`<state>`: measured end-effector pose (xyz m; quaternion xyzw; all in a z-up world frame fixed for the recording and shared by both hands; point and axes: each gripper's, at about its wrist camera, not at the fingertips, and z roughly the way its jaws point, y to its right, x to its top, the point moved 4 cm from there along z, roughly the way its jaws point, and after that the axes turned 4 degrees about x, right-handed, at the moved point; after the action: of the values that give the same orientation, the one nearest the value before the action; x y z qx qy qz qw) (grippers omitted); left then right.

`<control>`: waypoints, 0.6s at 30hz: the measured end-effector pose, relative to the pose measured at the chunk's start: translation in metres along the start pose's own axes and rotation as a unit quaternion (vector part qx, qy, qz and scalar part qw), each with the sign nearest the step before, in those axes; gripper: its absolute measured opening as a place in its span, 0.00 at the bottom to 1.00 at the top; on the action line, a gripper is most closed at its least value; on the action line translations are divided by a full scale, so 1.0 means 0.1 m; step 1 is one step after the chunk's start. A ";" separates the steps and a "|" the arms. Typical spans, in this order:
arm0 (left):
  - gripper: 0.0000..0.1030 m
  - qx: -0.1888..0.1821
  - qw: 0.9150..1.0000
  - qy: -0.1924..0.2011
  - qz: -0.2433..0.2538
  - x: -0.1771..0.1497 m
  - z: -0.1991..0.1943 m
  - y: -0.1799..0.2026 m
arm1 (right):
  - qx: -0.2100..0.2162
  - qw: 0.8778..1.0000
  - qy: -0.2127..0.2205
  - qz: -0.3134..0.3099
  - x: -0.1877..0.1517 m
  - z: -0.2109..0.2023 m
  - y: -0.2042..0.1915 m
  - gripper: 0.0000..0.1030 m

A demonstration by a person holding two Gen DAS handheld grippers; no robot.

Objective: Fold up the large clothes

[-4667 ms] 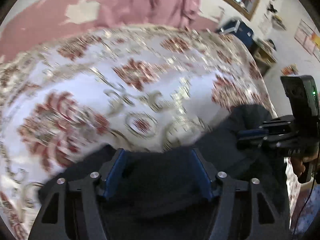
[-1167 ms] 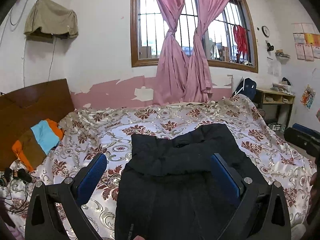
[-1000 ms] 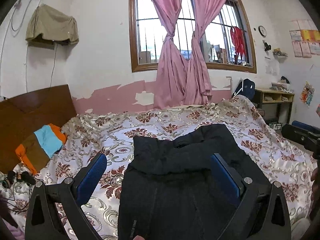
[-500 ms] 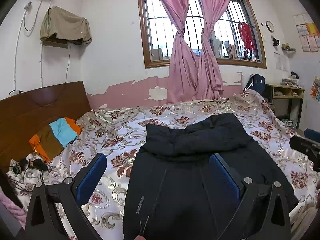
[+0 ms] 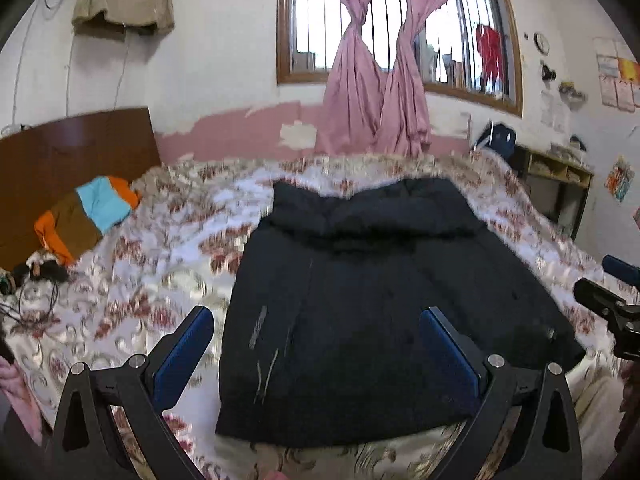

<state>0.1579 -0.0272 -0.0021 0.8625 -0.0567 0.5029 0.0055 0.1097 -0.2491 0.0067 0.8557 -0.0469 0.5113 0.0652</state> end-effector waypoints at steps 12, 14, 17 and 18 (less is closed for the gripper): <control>1.00 0.001 0.994 -0.092 0.057 -0.60 0.20 0.07 | -0.016 0.992 -0.107 -0.064 -0.57 0.08 0.06 0.98; 1.00 0.001 0.993 -0.096 0.065 -0.65 0.21 0.08 | -0.032 0.990 -0.118 -0.073 -0.63 0.10 0.08 0.98; 1.00 0.009 0.991 -0.103 0.082 -0.72 0.24 0.11 | -0.059 0.986 -0.137 -0.079 -0.72 0.15 0.13 0.98; 1.00 0.013 0.990 -0.105 0.090 -0.74 0.26 0.12 | -0.059 0.985 -0.144 -0.077 -0.75 0.16 0.15 0.98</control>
<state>0.1430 -0.0345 -0.0799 0.9018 -0.1274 0.4090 -0.0570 0.0857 -0.2650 -0.0658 0.9161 -0.0198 0.3726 0.1467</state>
